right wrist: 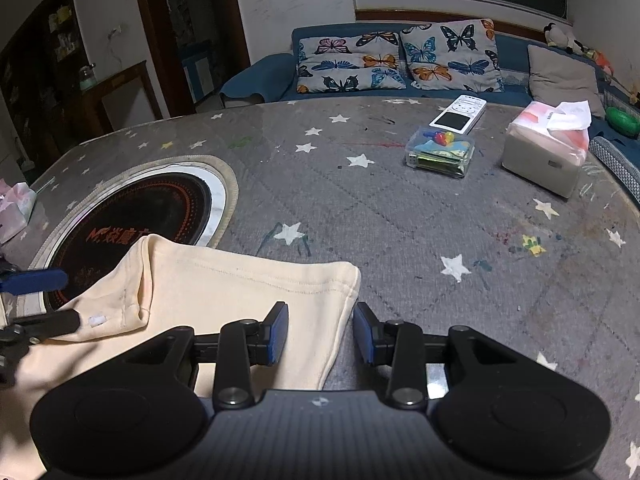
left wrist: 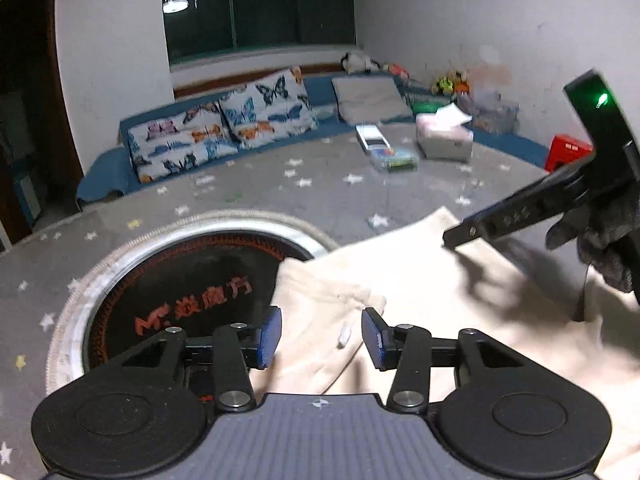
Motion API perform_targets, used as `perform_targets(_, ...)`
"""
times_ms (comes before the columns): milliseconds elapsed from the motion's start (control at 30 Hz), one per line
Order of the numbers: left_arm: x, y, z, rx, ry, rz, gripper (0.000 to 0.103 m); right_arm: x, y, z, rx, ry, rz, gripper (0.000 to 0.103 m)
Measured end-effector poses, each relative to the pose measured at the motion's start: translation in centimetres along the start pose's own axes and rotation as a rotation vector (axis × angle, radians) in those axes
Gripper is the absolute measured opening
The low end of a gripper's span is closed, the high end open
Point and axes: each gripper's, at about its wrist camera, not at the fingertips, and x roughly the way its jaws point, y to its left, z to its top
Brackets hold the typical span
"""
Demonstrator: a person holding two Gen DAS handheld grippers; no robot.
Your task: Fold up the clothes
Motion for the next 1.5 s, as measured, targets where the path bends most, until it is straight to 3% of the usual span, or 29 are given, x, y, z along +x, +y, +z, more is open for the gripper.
perform_targets(167,1.4,-1.0,-0.5,0.053,0.036,-0.039,0.047,0.1,0.0,0.2,-0.005,0.004,-0.002,0.035)
perform_targets(233,1.8,-1.4,-0.7,0.071,0.045,-0.049,0.045,0.2,-0.1,0.3,-0.003,0.005,-0.005,0.030)
perform_targets(300,2.0,-1.5,-0.7,0.080,0.037,-0.045,0.034,0.3,-0.1,0.4,-0.003,0.006,-0.008,0.023)
perform_targets(367,2.1,-1.3,-0.3,0.072,0.034,-0.037,0.008,0.4,-0.1,0.5,-0.006,0.007,-0.014,0.014)
perform_targets(433,2.1,-0.4,0.1,0.048,0.018,-0.018,0.006,0.4,0.1,0.7,-0.016,0.000,-0.021,0.007)
perform_targets(767,2.4,9.4,3.5,-0.187,-0.031,0.186,0.005,1.6,1.7,4.5,-0.109,-0.062,-0.068,0.004)
perform_targets(967,5.0,13.3,3.0,-0.260,0.022,0.263,0.005,5.0,2.4,6.8,-0.150,-0.060,-0.091,0.004)
perform_targets(1200,7.1,15.3,2.0,-0.299,0.101,0.315,0.008,8.3,3.0,7.6,-0.201,-0.013,-0.107,0.006)
perform_targets(1333,6.3,15.6,2.6,-0.306,0.092,0.326,0.009,6.1,3.3,7.2,-0.226,-0.012,-0.062,0.010)
perform_targets(1500,6.1,13.4,4.2,-0.273,0.079,0.259,0.010,1.3,5.0,5.3,-0.313,0.005,0.058,0.012)
